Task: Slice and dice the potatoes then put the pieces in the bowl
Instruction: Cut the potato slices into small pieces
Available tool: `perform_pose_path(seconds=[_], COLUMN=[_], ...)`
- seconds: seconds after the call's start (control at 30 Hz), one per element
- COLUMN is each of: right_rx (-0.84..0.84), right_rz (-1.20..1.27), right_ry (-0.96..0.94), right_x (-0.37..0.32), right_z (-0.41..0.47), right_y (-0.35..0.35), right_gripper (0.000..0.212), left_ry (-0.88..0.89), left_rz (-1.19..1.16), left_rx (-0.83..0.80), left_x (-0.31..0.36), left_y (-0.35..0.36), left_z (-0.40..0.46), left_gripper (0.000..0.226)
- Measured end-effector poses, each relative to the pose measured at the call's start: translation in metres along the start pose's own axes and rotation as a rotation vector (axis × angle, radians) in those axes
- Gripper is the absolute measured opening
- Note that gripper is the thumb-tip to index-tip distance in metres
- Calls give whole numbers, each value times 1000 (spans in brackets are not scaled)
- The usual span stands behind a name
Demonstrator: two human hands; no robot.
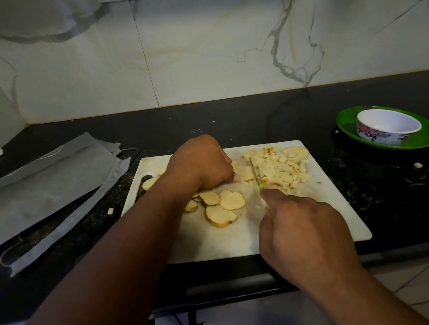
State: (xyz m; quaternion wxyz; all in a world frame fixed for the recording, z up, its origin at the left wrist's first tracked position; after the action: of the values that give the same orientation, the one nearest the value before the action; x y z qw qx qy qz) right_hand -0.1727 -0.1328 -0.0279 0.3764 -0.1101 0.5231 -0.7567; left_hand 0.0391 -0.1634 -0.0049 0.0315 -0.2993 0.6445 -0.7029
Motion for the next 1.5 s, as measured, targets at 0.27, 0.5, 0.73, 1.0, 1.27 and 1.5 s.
perform_pose_path(seconds=[0.27,0.5,0.73,1.0,1.27,1.5], right_rx=[15,44,54,29,-46,-67], right_rz=[38,-2,46,56,77,33], right_ry=[36,37,29,46,30,-3], right_x=[5,-3,-4,-4,-5,-3], right_z=[-12,11,16,17,17,-2], right_y=[-2,5,10,10,3,-7], right_gripper=[40,29,29,29,31,33], left_ry=[117,135,187,248,199,163], left_rz=[-32,-211,-129,-200,-187,-180], left_rx=[32,-25,13,-6,97,108], left_x=[-2,-10,-5,-3,5,7], left_y=[-6,-14,-10,-5,5,7], left_z=[-17,-24,-24,-21,-13,-12], left_gripper=[33,37,61,33,12,12])
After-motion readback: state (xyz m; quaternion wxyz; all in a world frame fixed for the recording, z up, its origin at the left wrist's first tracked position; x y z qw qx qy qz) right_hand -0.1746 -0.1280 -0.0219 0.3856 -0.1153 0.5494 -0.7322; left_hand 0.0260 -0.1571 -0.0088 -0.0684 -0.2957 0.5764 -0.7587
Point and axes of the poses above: each hand's wrist, its own z-axis towards the middle knuckle, its own y-axis out of the palm, x = y × z, the point moved 2 cm from there along z, towards the middle knuckle, and after that the axes turned 2 degrees about y, right-handed, at the moved point
